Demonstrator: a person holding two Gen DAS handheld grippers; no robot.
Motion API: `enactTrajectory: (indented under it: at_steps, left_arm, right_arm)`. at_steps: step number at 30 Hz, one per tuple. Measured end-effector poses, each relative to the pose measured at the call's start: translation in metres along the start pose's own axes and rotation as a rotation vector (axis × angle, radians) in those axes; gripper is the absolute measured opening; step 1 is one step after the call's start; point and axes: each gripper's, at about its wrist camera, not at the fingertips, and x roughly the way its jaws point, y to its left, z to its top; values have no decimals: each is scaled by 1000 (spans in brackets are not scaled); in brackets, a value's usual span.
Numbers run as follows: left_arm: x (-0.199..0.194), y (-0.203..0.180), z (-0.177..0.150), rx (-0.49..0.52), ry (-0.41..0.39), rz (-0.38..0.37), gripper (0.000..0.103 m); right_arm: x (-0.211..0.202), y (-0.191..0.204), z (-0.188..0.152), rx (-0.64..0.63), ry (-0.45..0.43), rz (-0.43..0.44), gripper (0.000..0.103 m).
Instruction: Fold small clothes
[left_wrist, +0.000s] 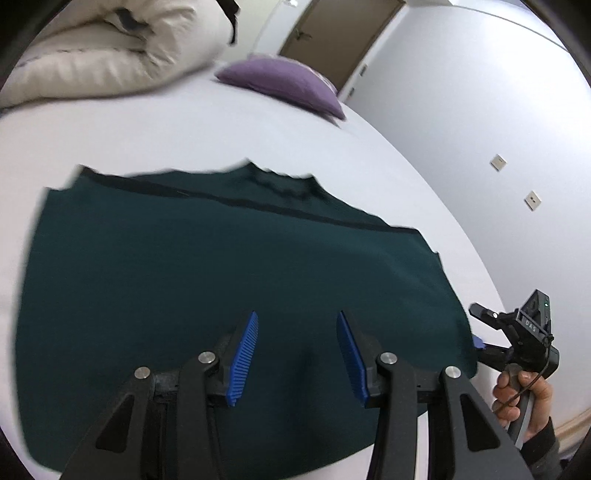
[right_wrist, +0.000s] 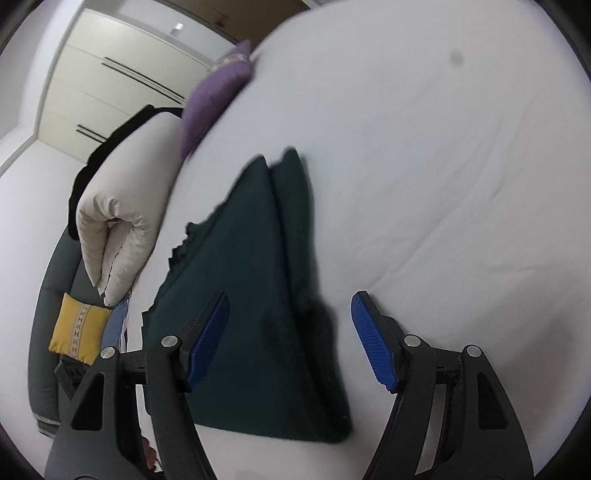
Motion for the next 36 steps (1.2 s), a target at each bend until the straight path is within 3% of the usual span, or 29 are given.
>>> enactTrajectory:
  at_steps: [7,10,12,15,17,23,28,30,32,35,36]
  left_arm:
    - [43,-12,8,-24,67,-50,48]
    - [48,-3,9,-75,78,-85,48]
    - [51,-1,7,-77,85,-92,46]
    - [53,-1,4,-60,90,-80,41]
    - [52,2,3,-69,91,-85,39]
    - [49,11,2,-84,97,-103,31]
    - [40,32,6,-183,119,-188,25]
    - [25,47,7,-244,99,-217,28]
    - [10,64,11,-292,66,-250,47]
    - [-10,100,18,-399,25,-323,69]
    - [-15,113,20,-446,21,-364,72]
  right_arm:
    - [17,5,-2,80,103,91,61]
    - [29,3,-4,125,136,145,48]
    - [38,4,-6,121,149,147,33]
    - [49,5,-11,122,145,129,20]
    - [52,8,-13,117,125,117,17]
    - [51,34,-21,34,52,3,14]
    - [50,81,-27,-99,-11,-149,14]
    - [50,105,-28,-149,-31,-186,13]
    - [54,140,-32,-229,-53,-233,13]
    - [73,223,-62,-470,-39,-273,14]
    - [80,247,-78,-561,-24,-268,14]
